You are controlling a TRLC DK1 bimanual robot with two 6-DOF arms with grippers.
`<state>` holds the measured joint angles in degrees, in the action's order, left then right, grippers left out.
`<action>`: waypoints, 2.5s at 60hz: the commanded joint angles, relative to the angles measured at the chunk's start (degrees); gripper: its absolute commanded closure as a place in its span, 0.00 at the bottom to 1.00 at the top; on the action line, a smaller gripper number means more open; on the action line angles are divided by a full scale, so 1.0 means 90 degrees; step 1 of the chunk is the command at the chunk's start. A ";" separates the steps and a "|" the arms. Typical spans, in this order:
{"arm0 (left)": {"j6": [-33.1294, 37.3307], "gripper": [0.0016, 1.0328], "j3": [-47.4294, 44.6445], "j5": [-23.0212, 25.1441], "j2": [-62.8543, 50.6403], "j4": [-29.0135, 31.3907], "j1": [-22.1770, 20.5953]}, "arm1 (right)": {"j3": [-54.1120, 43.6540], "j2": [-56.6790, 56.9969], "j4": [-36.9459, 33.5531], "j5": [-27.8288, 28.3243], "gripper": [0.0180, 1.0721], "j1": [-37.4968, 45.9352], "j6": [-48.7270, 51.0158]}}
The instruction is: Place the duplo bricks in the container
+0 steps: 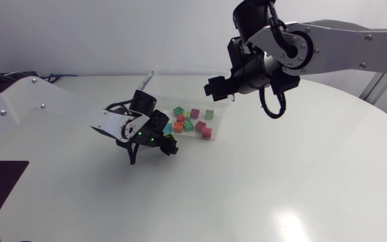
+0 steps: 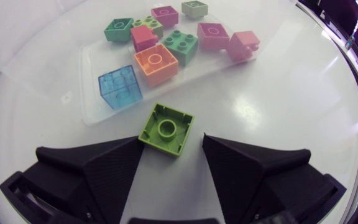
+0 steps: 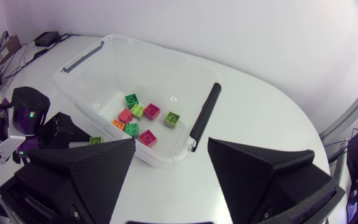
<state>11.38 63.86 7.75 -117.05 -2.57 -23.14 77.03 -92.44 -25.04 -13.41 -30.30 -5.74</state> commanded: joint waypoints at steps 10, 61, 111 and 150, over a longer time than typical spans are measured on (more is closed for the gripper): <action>0.0132 0.82 -0.0435 0.0233 0.0135 -0.0056 -0.0056 | -0.0259 0.0184 0.0067 -0.0112 0.20 -0.0031 0.0091; -0.0375 0.83 0.1098 0.0301 0.2381 0.1008 0.0530 | -0.0298 0.0330 0.0096 -0.0239 0.20 -0.0188 0.0071; -0.0620 0.07 0.2426 -0.0324 0.2625 0.2151 0.0950 | -0.0591 0.1258 -0.0011 -0.0356 0.18 0.0105 0.0208; 0.0142 0.06 -0.1997 -0.0509 0.7449 0.1770 0.2961 | -0.3218 0.4871 0.0165 -0.0375 0.13 0.1902 0.0891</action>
<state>11.22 50.37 3.09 -54.24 14.44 1.78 51.31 -51.88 -24.32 -16.75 -14.94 0.69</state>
